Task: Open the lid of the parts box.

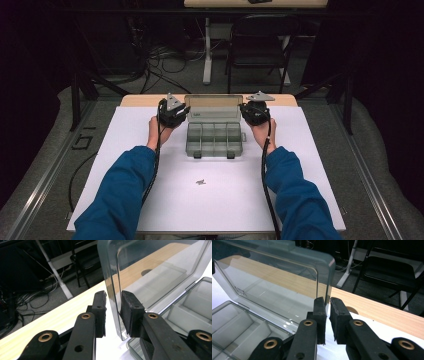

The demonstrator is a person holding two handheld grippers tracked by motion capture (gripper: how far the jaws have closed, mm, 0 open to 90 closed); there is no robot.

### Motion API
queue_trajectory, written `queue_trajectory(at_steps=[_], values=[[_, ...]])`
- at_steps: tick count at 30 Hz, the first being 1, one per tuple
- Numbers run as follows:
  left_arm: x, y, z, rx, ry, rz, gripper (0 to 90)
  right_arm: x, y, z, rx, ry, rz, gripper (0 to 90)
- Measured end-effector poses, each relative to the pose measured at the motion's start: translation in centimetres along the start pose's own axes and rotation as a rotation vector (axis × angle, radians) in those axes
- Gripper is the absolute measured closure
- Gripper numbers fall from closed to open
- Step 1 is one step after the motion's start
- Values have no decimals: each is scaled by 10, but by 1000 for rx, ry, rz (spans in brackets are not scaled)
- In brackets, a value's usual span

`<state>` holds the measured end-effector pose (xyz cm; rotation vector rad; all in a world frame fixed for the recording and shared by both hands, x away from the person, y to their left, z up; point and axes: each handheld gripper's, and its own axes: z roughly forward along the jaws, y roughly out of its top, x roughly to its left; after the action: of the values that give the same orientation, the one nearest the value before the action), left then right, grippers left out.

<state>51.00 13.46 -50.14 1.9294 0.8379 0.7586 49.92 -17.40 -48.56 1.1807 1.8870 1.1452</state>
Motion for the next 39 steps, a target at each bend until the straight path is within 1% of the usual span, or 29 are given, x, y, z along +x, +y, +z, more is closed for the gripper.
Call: queue_trajectory(at_steps=[2, 4, 6, 8, 9, 10, 12, 13, 16, 17, 18, 20, 21, 22, 23, 25, 29, 33, 36, 38, 39], values=[[0, -1, 1, 13, 1, -2, 730, 0, 0, 1, 1, -1, 0, 832], [0, -3, 4, 15, 5, -5, 730, 0, -1, 3, 5, -2, 1, 833], [2, -5, 5, 38, 6, 0, 730, 0, -1, 5, 14, 1, 7, 833], [1, -5, 7, 36, 9, -3, 731, -1, -1, 6, 13, -1, 12, 833], [1, -5, 7, 42, 10, 2, 732, -2, 1, 7, 13, 1, 23, 832], [1, -6, 8, 38, 9, -6, 732, -2, 1, 7, 13, 1, 23, 832], [1, -6, 9, 44, 13, -1, 736, -1, 2, 9, 19, -3, 18, 832], [0, -7, 10, 44, 13, -7, 737, -1, 3, 10, 21, -9, 10, 832], [0, -8, 11, 58, 16, -10, 737, -1, 2, 13, 35, -10, 21, 832], [1, -9, 12, 62, 16, -1, 737, -2, 2, 14, 38, -12, 14, 832], [0, -9, 13, 62, 17, -10, 737, -2, 2, 14, 38, -12, 14, 832], [1, -10, 14, 69, 18, 3, 737, -2, 1, 17, 50, -14, 19, 832], [0, -10, 14, 71, 20, -2, 737, -2, 0, 18, 53, -18, 20, 832], [1, -10, 15, 79, 17, 2, 737, -2, 0, 19, 58, -21, 18, 833], [1, -10, 16, 82, 18, -6, 741, -2, -2, 21, 62, -25, 20, 838], [1, -9, 18, 90, 18, -8, 748, -1, -2, 23, 67, -32, 17, 838], [0, -8, 21, 93, 20, -15, 775, -2, -2, 24, 69, -34, 21, 838], [0, -9, 24, 98, 21, -29, 777, -2, -3, 26, 71, -37, 22, 836], [0, -10, 26, 104, 25, -28, 775, -4, -3, 29, 83, -30, 37, 834], [0, -10, 27, 97, 32, -26, 775, -5, -2, 29, 86, -29, 44, 833], [0, -9, 27, 111, 26, -26, 773, -5, -2, 31, 87, -32, 42, 833]])
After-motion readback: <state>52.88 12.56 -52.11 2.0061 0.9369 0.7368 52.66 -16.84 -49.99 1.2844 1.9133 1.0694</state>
